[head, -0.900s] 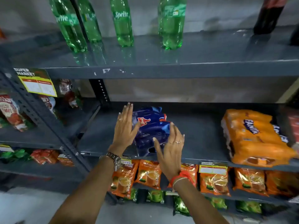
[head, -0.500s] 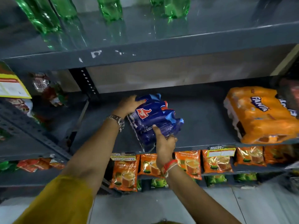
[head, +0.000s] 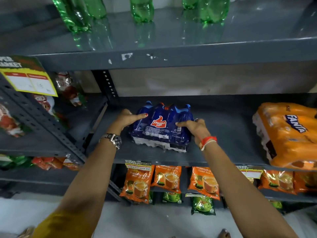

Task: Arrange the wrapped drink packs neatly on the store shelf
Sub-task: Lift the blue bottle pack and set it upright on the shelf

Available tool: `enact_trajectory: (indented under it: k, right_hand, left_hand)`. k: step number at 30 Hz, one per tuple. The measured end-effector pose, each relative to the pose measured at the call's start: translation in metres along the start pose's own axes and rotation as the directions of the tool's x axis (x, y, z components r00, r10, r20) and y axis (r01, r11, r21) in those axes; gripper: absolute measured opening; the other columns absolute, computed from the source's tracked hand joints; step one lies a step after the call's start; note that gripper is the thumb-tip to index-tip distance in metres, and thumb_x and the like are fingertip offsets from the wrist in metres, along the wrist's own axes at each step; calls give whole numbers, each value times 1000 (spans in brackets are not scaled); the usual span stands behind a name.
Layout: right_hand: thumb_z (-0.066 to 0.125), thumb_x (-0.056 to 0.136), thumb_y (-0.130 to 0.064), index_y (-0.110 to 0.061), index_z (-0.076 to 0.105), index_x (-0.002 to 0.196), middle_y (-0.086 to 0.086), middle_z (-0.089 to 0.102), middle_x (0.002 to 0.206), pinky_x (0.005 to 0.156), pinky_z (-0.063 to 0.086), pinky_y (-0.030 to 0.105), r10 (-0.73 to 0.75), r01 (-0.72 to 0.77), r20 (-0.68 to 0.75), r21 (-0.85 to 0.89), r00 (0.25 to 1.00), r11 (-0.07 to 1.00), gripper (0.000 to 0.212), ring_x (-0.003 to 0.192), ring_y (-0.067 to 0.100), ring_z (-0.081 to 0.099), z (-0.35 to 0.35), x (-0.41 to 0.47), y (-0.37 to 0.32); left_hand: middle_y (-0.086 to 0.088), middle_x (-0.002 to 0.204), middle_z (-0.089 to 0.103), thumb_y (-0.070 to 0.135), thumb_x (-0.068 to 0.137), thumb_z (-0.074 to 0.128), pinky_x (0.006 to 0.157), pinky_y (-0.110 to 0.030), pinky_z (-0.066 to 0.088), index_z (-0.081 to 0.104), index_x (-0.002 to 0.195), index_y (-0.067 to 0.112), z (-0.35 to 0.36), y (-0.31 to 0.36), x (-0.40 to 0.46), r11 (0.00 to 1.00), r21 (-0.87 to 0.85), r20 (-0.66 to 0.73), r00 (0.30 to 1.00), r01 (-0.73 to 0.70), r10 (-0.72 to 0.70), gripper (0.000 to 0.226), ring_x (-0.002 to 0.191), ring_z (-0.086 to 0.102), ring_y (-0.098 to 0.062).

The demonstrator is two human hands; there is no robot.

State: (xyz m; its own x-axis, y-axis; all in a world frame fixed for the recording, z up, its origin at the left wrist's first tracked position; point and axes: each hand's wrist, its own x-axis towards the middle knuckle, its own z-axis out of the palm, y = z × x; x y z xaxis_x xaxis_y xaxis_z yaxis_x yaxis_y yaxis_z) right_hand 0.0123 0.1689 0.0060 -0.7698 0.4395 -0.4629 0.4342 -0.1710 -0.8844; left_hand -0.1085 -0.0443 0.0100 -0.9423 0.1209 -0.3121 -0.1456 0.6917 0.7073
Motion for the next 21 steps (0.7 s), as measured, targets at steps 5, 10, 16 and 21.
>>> enact_trajectory:
  k: [5, 10, 16, 21]
  right_hand:
    - [87, 60, -16, -19, 60, 73, 9, 73, 96, 88, 56, 46, -199, 204, 45, -226, 979, 952, 31, 91, 30, 70, 3, 5, 3]
    - [84, 46, -42, -22, 60, 112, 6, 68, 115, 94, 54, 47, -404, 400, 56, -322, 913, 858, 73, 106, 28, 65, 9, 2, 25]
    - [83, 68, -12, -8, 45, 137, 14, 53, 129, 105, 45, 45, -551, 531, 35, -324, 834, 783, 78, 124, 28, 50, 16, -16, 59]
    - [79, 74, -24, -9, 49, 131, 9, 52, 125, 101, 50, 44, -575, 566, 51, -272, 816, 778, 67, 120, 26, 54, 18, -12, 78]
  left_hand:
    - [-14, 63, 60, 41, 66, 77, 54, -26, 39, 56, 52, 2, -9, -23, -28, 994, -87, -158, 986, -68, 54, 46, 55, 53, -18]
    - [-11, 80, 70, 25, 68, 78, 66, -23, 51, 70, 86, 2, -5, -42, -52, 975, -162, -212, 971, -150, 114, 31, 66, 64, -10]
    - [-15, 100, 69, 11, 68, 78, 64, -17, 52, 66, 96, -5, 21, -68, -60, 945, -234, -369, 920, -227, 130, 35, 84, 62, -20]
    - [-22, 110, 67, 7, 72, 73, 65, -9, 50, 60, 102, -6, 44, -82, -70, 900, -354, -439, 895, -255, 81, 35, 98, 63, -24]
